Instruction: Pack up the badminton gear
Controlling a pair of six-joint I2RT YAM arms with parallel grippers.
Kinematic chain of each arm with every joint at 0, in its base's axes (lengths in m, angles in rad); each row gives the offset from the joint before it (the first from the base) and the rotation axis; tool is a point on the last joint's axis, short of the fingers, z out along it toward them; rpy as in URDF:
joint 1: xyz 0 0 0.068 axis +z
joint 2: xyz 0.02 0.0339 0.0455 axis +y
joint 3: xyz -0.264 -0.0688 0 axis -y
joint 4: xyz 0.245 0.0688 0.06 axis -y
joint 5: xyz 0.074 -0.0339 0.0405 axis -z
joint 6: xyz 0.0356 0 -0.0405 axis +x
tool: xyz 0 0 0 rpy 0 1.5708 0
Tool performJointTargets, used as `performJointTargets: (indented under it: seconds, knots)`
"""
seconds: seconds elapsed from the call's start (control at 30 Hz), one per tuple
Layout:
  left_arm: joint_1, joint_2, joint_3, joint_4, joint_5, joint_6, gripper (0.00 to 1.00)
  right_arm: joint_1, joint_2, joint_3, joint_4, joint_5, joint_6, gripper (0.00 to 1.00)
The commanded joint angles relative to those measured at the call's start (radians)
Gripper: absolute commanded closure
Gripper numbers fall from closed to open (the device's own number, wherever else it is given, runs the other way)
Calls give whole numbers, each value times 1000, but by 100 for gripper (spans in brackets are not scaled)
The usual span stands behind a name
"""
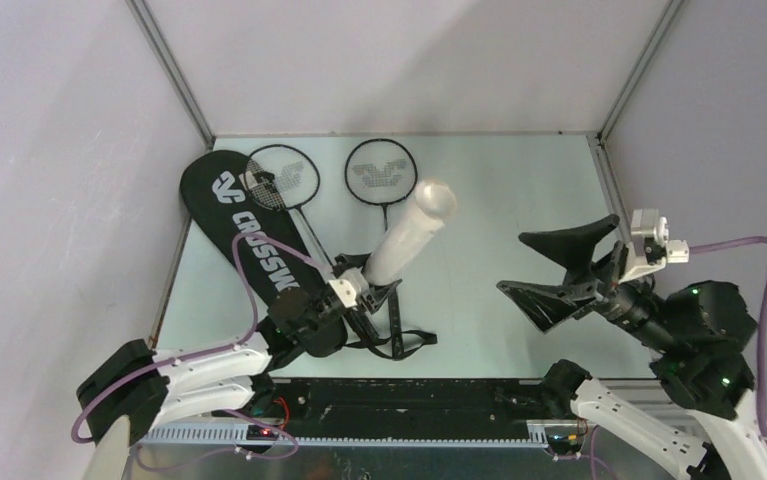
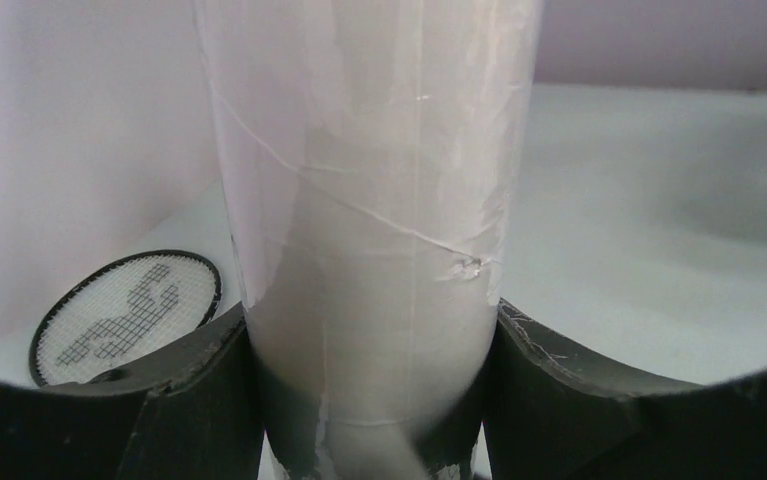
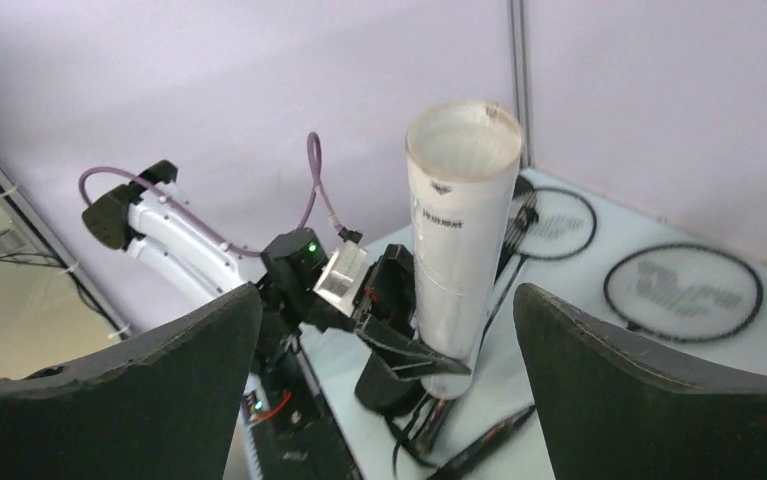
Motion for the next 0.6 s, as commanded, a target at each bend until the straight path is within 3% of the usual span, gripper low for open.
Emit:
performJointTargets:
  seconds: [0.0,0.2,0.37,0.57]
  knots:
    - [-5,-74,128,-33,-41,-217,100,4,92,-135,227,-10,-55,1]
    - [-5,-103,206,-103,195,-414,97,6,302,-238,513,-176,-47,4]
    - [-7,-99,211,-86,282,-520,95,28,415,-276,721,-326,-46,6]
    - [-8,-83,209,-64,333,-570,88,59,509,-278,816,-395,-48,9]
